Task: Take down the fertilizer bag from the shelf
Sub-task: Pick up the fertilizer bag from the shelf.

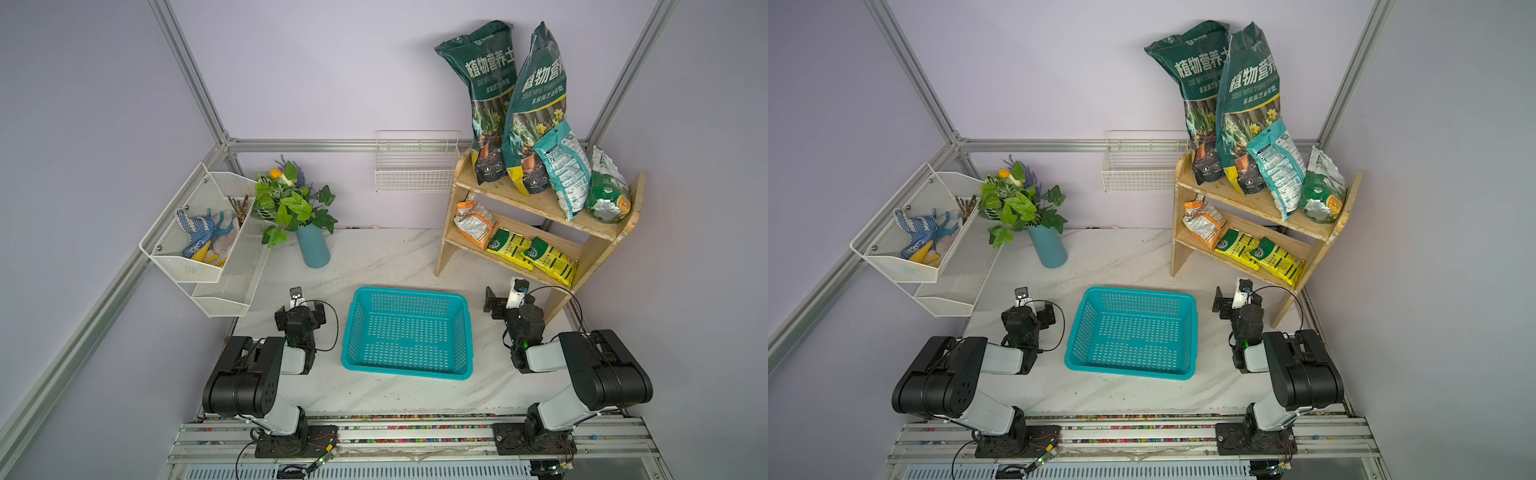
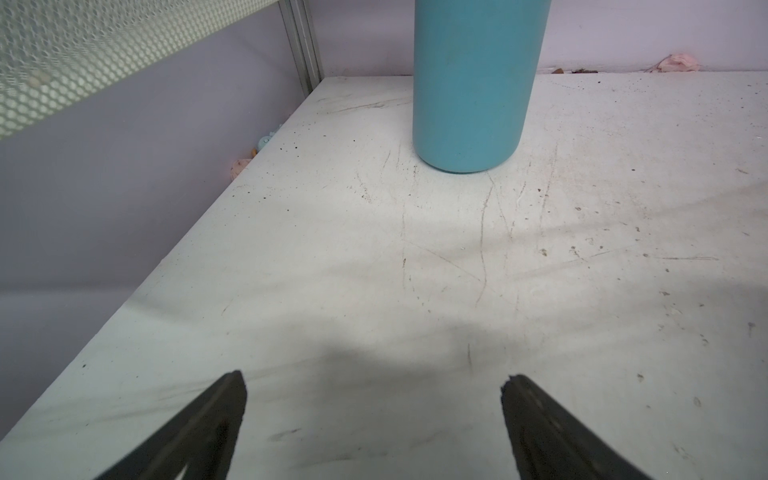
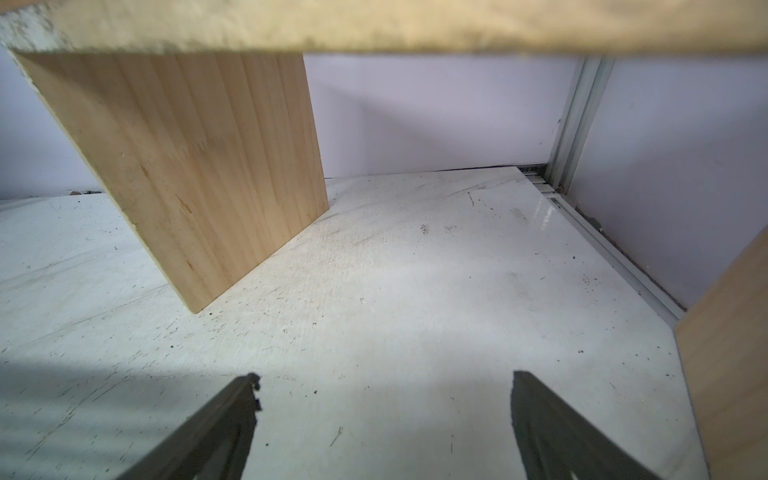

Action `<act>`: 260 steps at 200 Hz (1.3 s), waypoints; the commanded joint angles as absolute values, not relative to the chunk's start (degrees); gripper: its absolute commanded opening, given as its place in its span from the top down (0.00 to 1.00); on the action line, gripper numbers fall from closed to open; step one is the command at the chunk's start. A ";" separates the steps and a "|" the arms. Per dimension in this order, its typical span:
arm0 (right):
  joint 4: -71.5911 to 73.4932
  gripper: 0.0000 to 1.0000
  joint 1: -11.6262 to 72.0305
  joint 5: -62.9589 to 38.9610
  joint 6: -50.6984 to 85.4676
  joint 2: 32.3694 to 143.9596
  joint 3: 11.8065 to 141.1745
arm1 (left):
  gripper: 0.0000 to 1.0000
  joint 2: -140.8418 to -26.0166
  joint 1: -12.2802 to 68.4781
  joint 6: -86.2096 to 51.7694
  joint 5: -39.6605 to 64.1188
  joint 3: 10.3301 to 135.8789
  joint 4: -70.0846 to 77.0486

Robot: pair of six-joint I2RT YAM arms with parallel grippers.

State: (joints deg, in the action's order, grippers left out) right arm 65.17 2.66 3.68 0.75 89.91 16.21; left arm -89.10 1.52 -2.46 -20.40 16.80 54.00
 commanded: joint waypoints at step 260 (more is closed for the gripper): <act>-25.45 0.01 6.19 -7.23 27.64 28.48 53.08 | 0.00 -37.82 6.15 -34.22 -7.04 52.27 -31.32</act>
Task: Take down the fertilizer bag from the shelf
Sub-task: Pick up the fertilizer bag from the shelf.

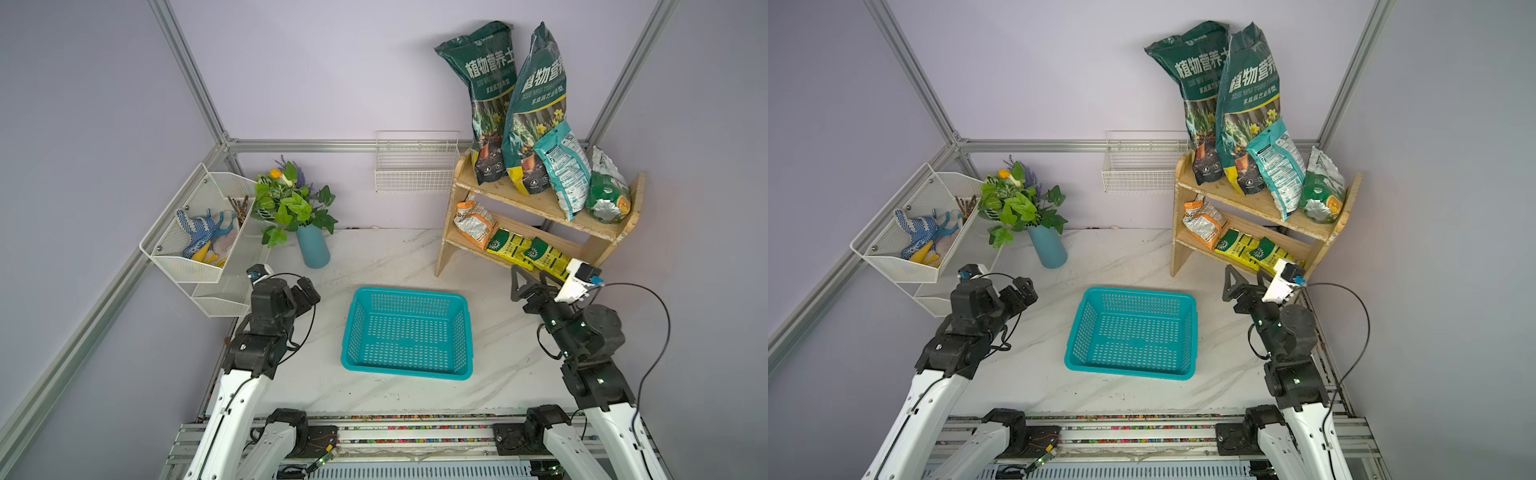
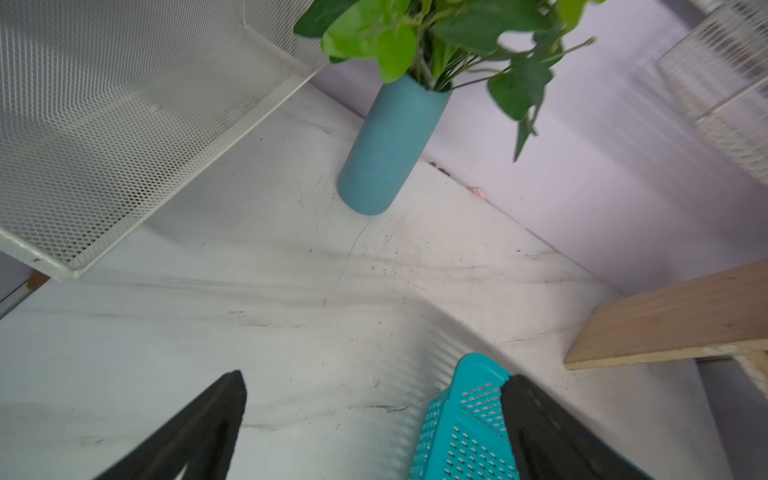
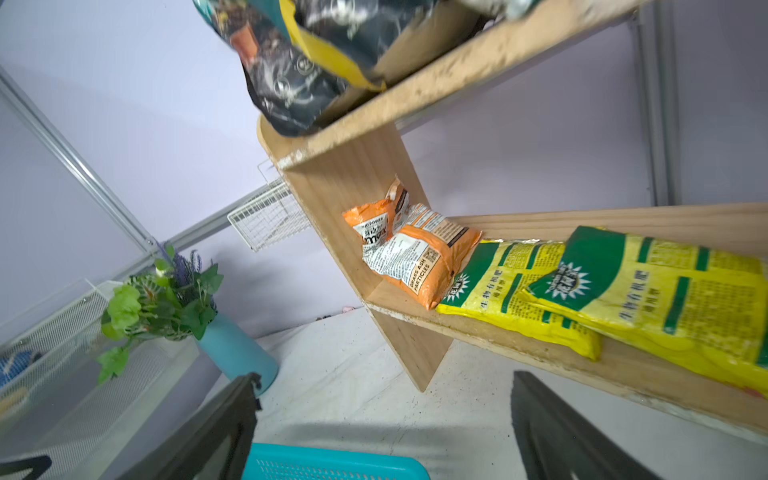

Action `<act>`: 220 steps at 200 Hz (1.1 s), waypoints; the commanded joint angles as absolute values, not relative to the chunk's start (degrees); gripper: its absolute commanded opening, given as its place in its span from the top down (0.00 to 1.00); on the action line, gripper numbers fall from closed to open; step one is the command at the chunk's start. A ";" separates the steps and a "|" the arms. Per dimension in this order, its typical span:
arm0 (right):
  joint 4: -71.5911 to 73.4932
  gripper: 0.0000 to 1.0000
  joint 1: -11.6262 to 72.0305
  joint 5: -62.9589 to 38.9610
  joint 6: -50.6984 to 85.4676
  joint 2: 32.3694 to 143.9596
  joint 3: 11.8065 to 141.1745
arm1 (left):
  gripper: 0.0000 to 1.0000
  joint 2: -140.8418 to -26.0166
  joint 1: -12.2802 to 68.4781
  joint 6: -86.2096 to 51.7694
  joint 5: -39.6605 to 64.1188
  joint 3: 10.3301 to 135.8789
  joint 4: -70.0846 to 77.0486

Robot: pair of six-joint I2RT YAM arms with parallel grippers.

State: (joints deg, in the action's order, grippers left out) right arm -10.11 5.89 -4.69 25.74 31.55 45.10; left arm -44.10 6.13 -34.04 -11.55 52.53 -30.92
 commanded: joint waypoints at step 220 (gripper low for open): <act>-75.29 0.08 6.33 30.36 14.06 81.78 142.31 | 0.00 -35.01 5.89 -38.54 -1.60 46.96 -29.20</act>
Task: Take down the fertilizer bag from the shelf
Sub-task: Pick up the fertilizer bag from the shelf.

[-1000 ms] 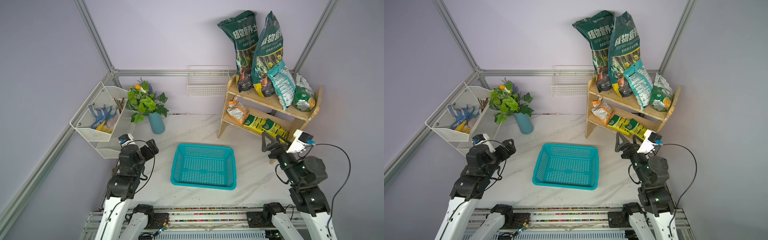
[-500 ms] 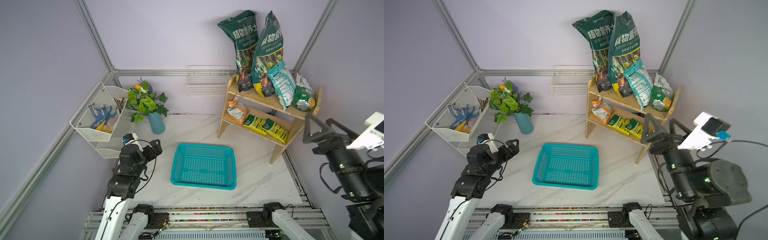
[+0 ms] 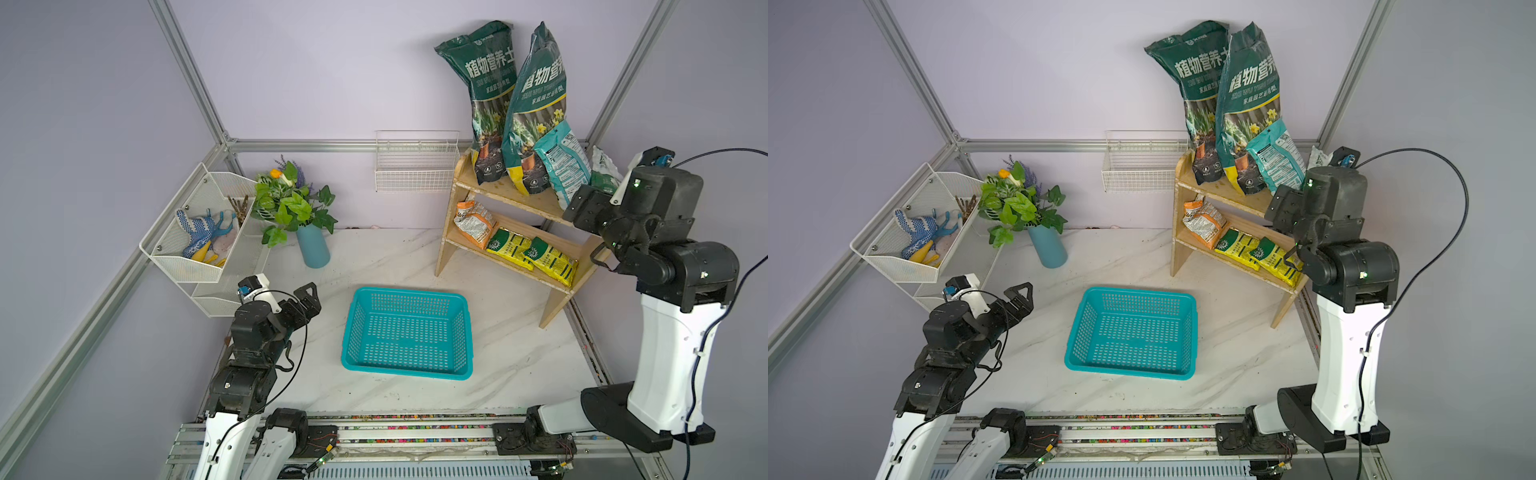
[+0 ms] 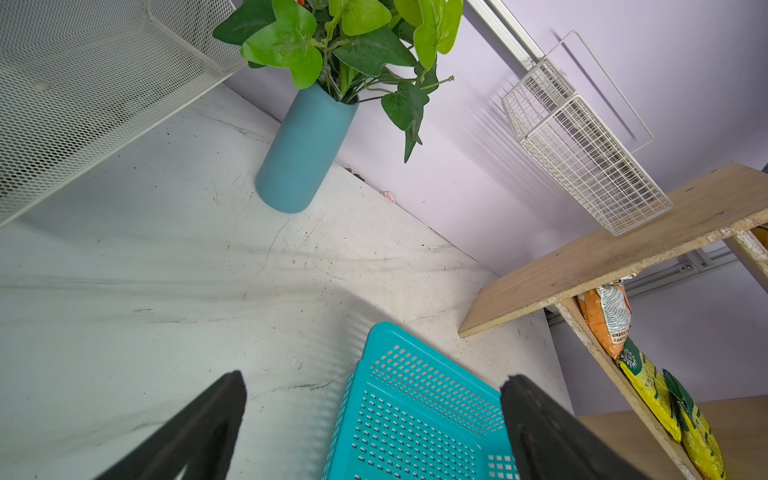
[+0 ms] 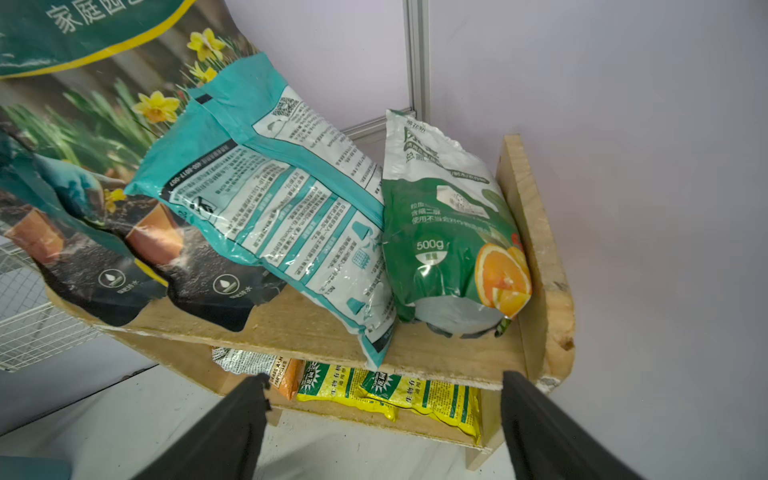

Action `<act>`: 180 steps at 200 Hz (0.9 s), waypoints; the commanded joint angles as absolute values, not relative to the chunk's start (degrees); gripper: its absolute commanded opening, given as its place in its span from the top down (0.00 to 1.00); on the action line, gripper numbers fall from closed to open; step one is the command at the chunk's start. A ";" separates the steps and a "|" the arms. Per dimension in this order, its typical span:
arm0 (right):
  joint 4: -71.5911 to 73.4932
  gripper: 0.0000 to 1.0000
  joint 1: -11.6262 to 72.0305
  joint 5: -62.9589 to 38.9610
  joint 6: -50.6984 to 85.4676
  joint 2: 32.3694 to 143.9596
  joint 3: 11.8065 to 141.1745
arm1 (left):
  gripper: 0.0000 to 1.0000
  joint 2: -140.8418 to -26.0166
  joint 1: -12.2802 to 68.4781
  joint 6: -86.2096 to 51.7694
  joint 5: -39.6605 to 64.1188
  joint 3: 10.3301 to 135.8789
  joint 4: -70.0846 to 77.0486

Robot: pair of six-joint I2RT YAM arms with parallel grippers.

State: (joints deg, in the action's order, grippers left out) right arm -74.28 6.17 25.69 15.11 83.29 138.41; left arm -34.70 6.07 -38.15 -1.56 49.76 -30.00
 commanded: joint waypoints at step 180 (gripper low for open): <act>-74.75 0.10 -3.35 26.69 14.54 95.34 146.66 | 0.00 -40.74 5.89 -39.66 0.81 47.76 -28.39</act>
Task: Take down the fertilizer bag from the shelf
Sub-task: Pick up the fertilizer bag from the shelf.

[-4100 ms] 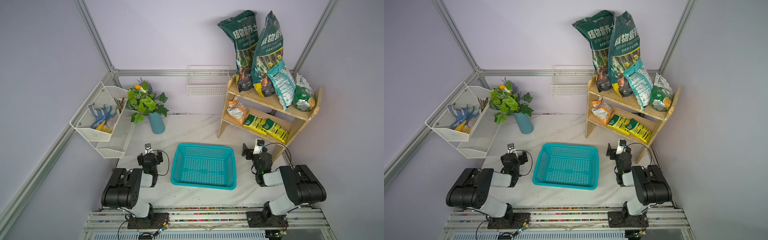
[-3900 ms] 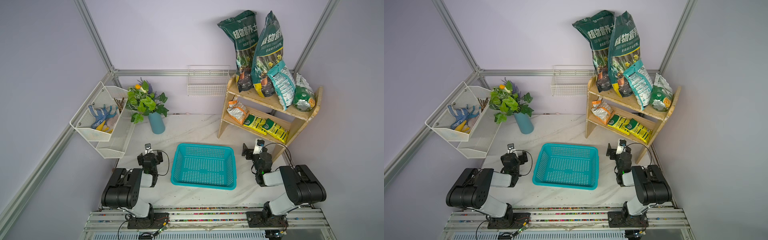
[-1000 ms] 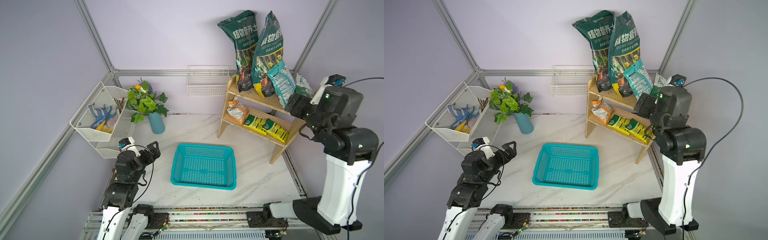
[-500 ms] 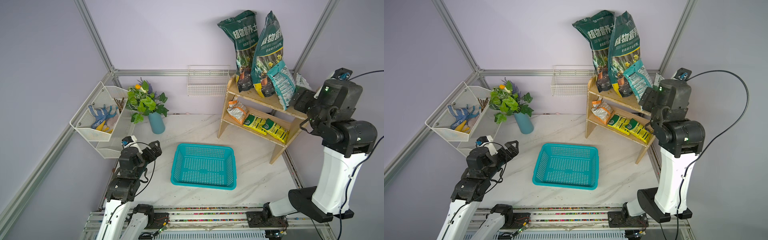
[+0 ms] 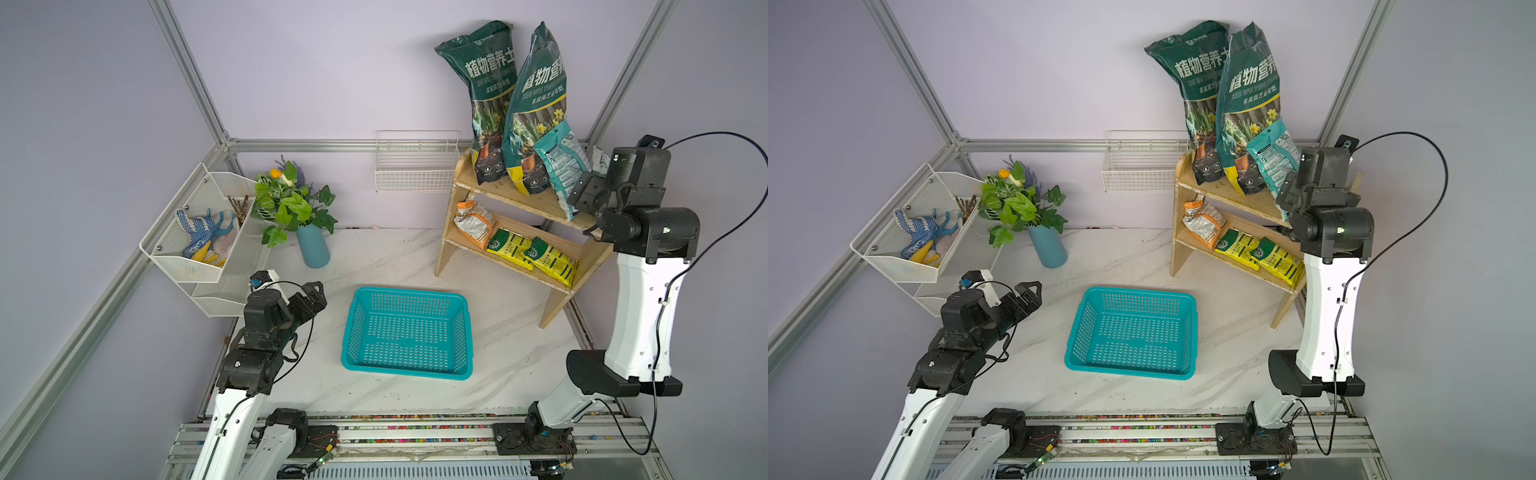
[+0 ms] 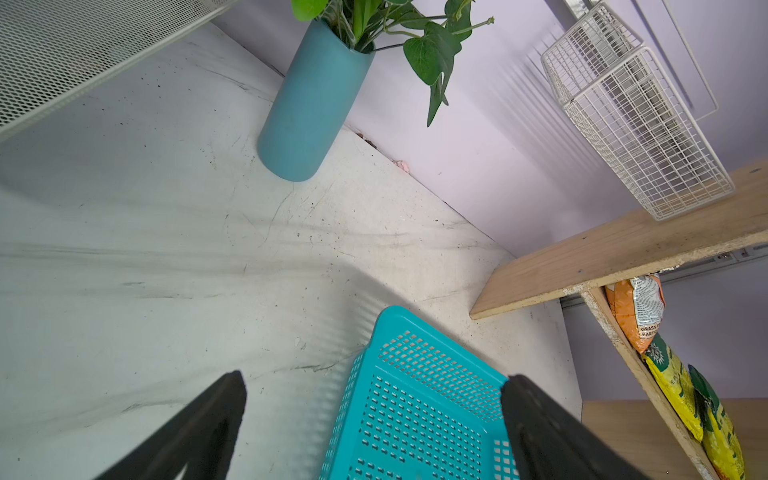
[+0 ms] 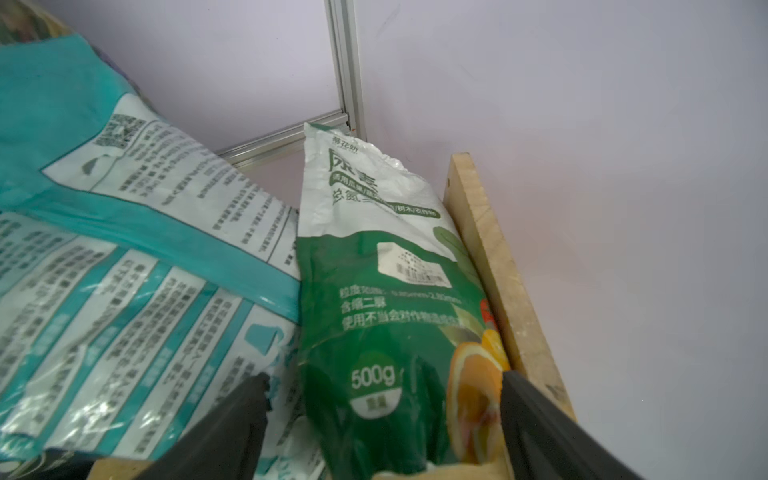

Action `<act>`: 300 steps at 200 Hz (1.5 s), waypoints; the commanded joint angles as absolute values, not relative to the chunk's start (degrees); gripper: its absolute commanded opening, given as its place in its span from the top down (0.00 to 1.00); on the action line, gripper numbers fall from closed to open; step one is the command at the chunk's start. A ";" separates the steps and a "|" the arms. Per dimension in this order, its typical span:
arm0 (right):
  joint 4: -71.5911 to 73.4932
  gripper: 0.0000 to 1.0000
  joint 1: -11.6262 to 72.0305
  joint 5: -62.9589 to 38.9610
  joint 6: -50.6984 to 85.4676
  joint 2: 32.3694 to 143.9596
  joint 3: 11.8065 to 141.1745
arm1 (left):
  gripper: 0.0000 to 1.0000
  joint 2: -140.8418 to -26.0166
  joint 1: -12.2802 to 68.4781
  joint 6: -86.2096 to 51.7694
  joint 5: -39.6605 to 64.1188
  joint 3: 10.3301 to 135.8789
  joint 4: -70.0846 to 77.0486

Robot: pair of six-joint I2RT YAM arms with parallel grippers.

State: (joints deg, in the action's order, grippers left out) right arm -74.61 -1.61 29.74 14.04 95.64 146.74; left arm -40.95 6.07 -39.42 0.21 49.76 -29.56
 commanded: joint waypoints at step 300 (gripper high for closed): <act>-67.25 1.00 -5.54 15.81 16.48 82.96 146.24 | 0.00 -47.49 5.90 -39.81 15.48 46.36 -19.36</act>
